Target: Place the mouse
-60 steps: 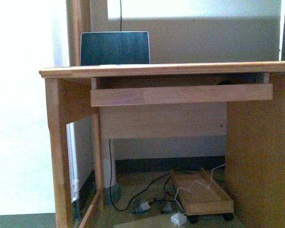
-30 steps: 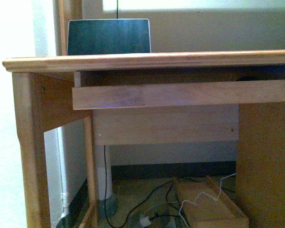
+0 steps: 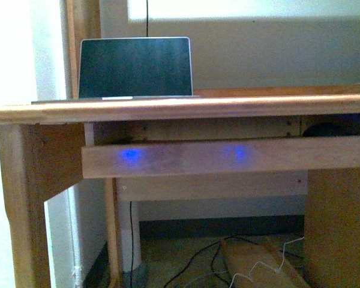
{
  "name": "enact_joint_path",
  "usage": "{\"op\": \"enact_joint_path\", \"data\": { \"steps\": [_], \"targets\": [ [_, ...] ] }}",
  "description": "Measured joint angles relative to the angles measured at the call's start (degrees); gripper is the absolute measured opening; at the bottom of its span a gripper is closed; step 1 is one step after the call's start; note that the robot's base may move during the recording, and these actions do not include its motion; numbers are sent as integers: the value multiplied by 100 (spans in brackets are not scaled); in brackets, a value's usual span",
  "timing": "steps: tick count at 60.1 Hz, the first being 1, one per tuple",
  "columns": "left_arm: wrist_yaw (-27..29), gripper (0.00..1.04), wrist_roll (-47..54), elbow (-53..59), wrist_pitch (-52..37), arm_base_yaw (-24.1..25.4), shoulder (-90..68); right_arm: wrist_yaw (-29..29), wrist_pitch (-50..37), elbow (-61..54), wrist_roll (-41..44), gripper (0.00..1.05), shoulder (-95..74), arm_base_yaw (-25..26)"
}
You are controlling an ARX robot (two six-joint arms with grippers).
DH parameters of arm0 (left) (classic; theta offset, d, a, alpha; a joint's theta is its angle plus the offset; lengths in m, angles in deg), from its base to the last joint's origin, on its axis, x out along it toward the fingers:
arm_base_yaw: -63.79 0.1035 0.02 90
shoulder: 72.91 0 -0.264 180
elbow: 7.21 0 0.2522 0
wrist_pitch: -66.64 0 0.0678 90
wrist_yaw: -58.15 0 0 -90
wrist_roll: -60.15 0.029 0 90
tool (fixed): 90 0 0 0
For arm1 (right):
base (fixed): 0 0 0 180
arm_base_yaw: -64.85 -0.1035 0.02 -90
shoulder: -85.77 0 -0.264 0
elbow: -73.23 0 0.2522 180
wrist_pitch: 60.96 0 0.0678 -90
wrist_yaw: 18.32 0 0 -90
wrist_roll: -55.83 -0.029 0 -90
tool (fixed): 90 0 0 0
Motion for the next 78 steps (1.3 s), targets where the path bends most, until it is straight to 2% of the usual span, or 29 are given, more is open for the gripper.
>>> {"op": "enact_joint_path", "data": {
  "steps": [34, 36, 38, 41, 47, 50, 61, 68, 72, 78],
  "targets": [
    [0, 97, 4, 0, -2, 0, 0, 4, 0, 0, 2, 97, 0, 0],
    [-160, 97, -48, -26, 81, 44, -59, 0, 0, 0, 2, 97, 0, 0],
    [-680, 97, -249, -214, 498, 144, -341, 2, 0, 0, 0, 97, 0, 0],
    [-957, 97, -269, -372, 531, 136, -1012, -11, 0, 0, 0, 97, 0, 0],
    [-901, 97, 138, -431, -404, 13, -2341, 2, 0, 0, 0, 97, 0, 0],
    [-848, 97, 603, -498, -1163, -26, -3110, -2, 0, 0, 0, 97, 0, 0],
    [-743, 97, 3115, -1110, -4369, -96, -6190, 0, 0, 0, 0, 97, 0, 0],
    [-1110, 97, 5023, -1633, -6157, -225, -7971, -2, 0, 0, 2, 97, 0, 0],
    [-1246, 97, 5740, -1945, -6664, -289, -8675, -2, 0, 0, 0, 97, 0, 0],
    [-1322, 97, 6620, -2514, -6953, -420, -9586, 0, 0, 0, 0, 97, 0, 0]
  ]
}}
